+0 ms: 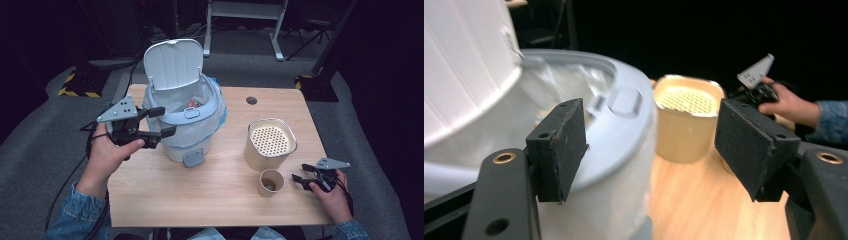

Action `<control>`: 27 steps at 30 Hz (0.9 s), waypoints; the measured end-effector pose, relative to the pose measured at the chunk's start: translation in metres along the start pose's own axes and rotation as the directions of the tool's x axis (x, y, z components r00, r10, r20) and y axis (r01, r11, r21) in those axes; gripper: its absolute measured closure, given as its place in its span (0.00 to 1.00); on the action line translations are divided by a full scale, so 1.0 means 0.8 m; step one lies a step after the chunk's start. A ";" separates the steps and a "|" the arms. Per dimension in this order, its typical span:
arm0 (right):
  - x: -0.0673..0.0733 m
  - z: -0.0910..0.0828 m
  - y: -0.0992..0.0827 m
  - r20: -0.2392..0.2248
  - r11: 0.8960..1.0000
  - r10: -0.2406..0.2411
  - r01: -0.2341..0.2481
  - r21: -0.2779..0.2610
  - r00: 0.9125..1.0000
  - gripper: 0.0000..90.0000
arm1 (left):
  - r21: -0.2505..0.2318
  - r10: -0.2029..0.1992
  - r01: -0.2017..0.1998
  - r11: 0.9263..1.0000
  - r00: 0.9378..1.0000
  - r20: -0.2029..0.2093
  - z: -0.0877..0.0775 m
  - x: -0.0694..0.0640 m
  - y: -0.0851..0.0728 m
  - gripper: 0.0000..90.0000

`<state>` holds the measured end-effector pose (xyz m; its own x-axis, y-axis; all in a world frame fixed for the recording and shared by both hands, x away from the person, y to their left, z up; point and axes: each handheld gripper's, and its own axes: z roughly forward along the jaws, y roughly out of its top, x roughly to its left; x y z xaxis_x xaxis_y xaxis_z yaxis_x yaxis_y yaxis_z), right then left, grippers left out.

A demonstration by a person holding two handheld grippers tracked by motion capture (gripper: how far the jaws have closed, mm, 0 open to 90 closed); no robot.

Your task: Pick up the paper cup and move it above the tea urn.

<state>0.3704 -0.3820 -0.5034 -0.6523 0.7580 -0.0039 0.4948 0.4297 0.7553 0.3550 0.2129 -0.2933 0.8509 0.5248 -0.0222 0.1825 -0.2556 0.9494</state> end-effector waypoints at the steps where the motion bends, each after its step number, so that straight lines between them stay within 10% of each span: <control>1: 0.000 0.000 0.000 0.000 1.000 0.000 0.000 0.000 1.000 0.37 | 0.000 0.000 0.000 1.000 1.000 0.000 0.000 0.000 0.000 0.33; 27: 0.000 0.001 0.001 0.023 1.000 0.017 -0.017 0.007 1.000 0.30 | 0.097 -0.080 0.078 0.992 0.996 0.024 0.025 -0.011 -0.119 0.28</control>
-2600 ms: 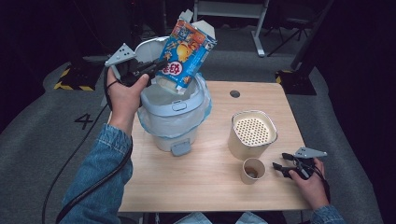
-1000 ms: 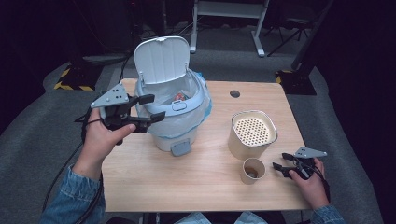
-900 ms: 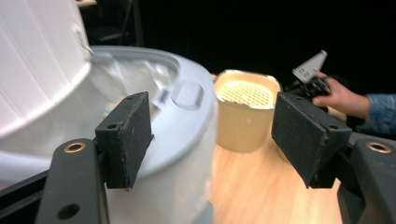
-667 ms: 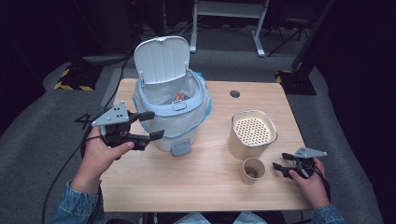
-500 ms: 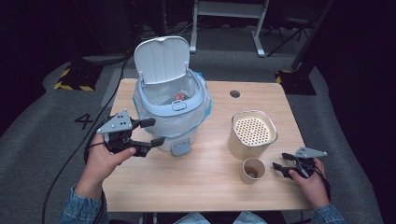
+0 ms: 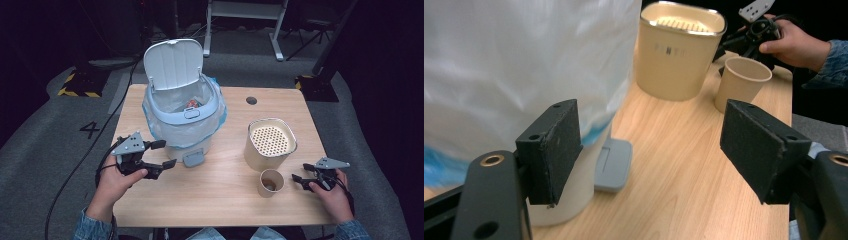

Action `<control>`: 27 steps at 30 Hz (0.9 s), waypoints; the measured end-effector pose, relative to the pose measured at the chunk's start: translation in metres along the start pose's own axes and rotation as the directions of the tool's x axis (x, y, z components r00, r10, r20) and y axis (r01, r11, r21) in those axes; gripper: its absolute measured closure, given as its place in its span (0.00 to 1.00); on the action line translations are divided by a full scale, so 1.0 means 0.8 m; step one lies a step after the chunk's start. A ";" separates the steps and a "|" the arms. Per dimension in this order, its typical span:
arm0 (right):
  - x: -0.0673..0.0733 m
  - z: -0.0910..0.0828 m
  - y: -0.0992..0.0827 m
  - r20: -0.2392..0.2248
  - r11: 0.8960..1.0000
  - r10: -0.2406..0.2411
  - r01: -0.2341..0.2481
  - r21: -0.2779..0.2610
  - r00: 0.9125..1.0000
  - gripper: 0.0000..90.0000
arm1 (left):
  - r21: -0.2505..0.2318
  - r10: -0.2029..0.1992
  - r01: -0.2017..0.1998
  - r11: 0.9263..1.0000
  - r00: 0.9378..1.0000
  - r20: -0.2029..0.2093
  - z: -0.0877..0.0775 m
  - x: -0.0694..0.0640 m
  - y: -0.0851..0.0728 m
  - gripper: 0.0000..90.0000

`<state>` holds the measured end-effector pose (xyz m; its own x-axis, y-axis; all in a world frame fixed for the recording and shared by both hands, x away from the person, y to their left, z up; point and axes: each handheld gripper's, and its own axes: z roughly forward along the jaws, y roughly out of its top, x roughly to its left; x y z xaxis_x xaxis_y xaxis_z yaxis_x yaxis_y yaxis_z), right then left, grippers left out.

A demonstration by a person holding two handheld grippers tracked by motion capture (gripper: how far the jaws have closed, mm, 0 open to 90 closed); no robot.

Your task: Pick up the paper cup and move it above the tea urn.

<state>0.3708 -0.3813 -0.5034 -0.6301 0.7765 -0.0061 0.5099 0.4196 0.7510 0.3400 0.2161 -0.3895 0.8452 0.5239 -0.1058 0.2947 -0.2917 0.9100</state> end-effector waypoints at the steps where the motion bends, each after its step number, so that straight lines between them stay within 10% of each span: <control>1: 0.000 0.000 0.000 0.012 1.000 0.005 -0.005 0.003 1.000 0.27 | 0.008 -0.012 0.012 1.000 1.000 0.002 0.004 0.003 -0.007 0.27; 14: 0.009 -0.017 -0.001 0.008 1.000 -0.013 0.013 0.007 1.000 0.24 | 0.157 -0.021 0.027 0.987 0.999 -0.040 0.039 0.015 -0.049 0.26; 27: 0.038 -0.044 -0.003 -0.076 0.998 -0.039 0.035 -0.051 0.996 0.24 | 0.328 -0.031 0.064 0.943 0.994 -0.105 0.064 0.027 -0.082 0.24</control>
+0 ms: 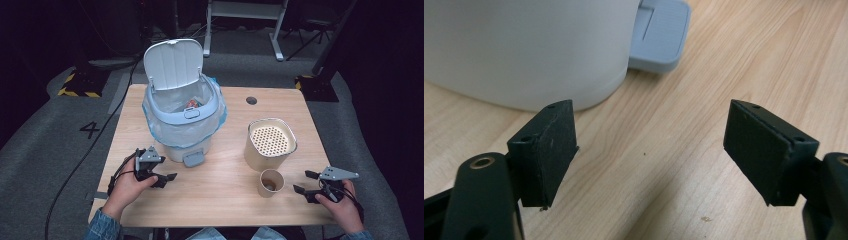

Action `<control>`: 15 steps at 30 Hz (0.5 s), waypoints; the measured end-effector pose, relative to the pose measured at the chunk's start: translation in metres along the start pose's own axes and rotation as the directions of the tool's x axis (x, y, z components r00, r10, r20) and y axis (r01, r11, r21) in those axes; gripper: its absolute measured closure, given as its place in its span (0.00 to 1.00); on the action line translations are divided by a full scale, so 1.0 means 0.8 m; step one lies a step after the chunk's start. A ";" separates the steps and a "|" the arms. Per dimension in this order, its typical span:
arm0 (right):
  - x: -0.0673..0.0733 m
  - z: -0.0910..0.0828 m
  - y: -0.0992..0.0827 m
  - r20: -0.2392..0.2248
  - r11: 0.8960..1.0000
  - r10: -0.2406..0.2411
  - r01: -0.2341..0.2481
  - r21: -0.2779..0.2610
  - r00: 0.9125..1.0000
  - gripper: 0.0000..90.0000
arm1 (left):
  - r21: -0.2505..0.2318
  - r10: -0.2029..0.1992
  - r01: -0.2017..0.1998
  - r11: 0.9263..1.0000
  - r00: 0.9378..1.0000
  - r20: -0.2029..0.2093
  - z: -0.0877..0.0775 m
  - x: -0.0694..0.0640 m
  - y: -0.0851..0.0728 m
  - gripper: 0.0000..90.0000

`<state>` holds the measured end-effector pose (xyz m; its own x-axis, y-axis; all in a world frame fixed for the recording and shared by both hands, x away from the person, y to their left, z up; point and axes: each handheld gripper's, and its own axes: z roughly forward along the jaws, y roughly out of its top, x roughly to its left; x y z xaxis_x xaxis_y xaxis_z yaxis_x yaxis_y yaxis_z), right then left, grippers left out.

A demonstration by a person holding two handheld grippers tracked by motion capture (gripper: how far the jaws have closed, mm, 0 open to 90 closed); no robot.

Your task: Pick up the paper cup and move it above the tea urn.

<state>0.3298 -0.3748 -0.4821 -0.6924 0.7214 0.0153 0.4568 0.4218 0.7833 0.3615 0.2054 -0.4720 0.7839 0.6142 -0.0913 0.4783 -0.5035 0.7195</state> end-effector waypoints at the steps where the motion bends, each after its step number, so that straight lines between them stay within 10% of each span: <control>1: 0.000 0.000 0.000 0.000 1.000 0.000 0.000 0.000 1.000 0.24 | 0.000 0.000 0.000 1.000 1.000 0.000 0.000 0.000 0.000 0.24; 11: 0.019 0.000 0.006 -0.053 0.999 -0.011 0.009 -0.036 0.999 0.20 | 0.097 -0.005 0.010 0.995 0.998 -0.055 0.025 -0.001 -0.020 0.23; 15: 0.028 0.002 0.010 -0.073 0.999 -0.013 0.009 -0.050 0.997 0.20 | 0.041 0.018 -0.015 0.999 0.997 -0.076 0.030 -0.003 -0.028 0.18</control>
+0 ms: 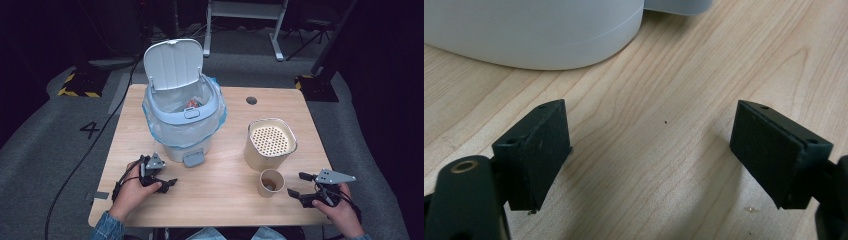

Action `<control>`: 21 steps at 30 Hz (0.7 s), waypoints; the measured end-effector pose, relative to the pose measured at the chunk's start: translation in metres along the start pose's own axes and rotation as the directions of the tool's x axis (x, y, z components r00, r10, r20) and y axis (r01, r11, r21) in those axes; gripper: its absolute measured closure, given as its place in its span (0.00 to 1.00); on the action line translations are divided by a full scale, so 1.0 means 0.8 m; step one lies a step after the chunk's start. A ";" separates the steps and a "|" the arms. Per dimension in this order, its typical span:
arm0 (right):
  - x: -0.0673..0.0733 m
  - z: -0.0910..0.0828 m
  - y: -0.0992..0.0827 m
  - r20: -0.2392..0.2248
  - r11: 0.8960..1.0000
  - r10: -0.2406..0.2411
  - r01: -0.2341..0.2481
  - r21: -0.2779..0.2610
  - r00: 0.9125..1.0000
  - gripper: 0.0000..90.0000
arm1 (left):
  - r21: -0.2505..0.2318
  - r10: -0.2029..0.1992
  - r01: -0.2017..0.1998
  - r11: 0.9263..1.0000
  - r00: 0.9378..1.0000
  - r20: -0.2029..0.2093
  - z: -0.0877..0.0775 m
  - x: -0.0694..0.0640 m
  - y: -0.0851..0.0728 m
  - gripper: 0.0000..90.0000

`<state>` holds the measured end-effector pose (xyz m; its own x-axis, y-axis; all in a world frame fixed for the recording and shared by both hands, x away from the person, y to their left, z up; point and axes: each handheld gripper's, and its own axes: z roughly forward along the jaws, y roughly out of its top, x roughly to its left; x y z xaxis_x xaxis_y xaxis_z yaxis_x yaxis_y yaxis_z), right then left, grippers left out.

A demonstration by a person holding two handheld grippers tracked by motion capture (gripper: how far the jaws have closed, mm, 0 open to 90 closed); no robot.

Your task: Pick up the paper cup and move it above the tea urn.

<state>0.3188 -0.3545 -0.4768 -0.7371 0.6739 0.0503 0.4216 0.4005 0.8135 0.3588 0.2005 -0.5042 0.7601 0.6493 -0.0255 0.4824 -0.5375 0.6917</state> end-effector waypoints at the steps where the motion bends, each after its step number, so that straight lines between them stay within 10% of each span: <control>1: 0.000 0.000 0.000 0.000 1.000 0.000 0.000 0.000 1.000 0.20 | 0.000 0.000 0.000 1.000 1.000 0.000 0.000 0.000 0.000 0.18; 21: 0.030 0.020 0.021 -0.099 0.999 -0.047 0.044 -0.032 0.994 0.18 | -0.001 -0.016 0.016 1.000 1.000 -0.018 0.002 -0.001 0.002 0.18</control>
<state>0.3167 -0.3219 -0.4713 -0.8050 0.5892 0.0691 0.3714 0.4098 0.8332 0.3600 0.1982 -0.5044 0.7443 0.6675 -0.0232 0.4939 -0.5267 0.6919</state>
